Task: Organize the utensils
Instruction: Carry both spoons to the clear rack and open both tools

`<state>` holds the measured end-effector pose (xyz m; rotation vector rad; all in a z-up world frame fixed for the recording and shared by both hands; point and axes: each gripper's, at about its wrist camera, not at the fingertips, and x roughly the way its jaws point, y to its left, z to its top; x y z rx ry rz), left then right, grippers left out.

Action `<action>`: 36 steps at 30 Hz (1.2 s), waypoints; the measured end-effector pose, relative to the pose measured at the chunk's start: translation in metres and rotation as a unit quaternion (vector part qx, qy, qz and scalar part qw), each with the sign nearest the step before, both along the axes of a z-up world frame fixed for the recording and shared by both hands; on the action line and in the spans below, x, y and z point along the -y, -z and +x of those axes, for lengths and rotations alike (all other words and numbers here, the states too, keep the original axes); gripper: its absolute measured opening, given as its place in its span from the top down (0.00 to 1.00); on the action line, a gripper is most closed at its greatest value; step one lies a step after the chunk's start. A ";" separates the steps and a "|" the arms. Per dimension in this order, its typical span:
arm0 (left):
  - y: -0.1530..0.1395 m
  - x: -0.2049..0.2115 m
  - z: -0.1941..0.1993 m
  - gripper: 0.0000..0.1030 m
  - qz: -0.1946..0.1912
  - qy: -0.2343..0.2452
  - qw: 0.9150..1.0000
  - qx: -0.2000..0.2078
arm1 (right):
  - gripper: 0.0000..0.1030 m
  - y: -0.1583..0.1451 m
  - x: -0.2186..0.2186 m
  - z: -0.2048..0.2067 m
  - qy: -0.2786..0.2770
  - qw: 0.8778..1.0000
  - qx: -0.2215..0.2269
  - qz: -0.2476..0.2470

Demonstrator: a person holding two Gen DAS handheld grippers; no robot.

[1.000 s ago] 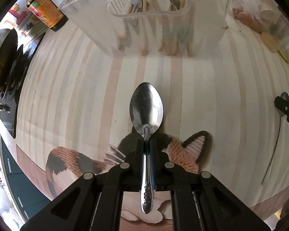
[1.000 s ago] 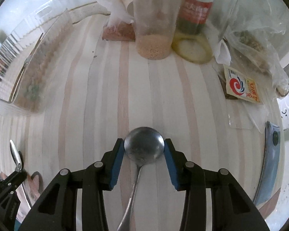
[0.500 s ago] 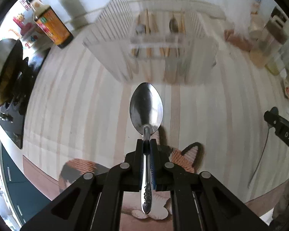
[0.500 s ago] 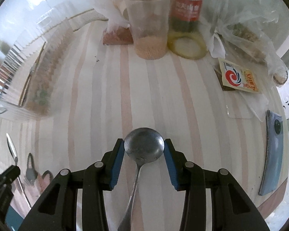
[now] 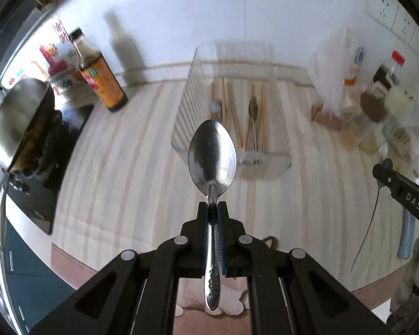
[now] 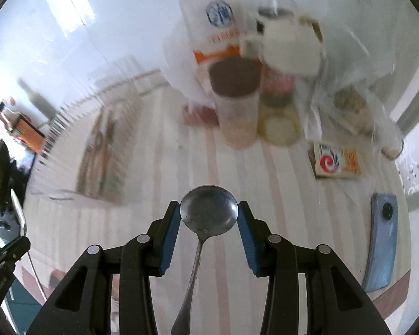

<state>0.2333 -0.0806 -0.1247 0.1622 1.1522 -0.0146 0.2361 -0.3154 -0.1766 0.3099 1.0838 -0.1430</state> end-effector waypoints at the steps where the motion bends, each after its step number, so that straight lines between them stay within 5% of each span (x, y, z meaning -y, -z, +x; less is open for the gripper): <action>1: -0.004 -0.001 0.001 0.96 -0.001 0.001 1.000 0.004 | 0.58 -0.007 -0.002 0.001 -0.003 1.000 0.006 0.000; 11: -0.056 0.001 0.042 0.96 -0.031 0.018 0.998 0.054 | 0.58 -0.076 -0.028 0.033 -0.033 0.997 0.061 0.014; 21: -0.073 -0.002 0.107 0.96 -0.049 0.030 0.996 0.061 | 0.58 -0.118 -0.065 0.098 -0.051 0.994 0.093 0.027; 27: -0.057 -0.010 0.147 0.96 -0.071 0.028 0.997 0.023 | 0.58 -0.114 -0.083 0.145 -0.051 0.995 0.082 0.029; 36: -0.009 -0.028 0.191 0.96 -0.122 0.012 0.990 -0.073 | 0.58 -0.059 -0.116 0.196 -0.066 0.997 0.022 0.029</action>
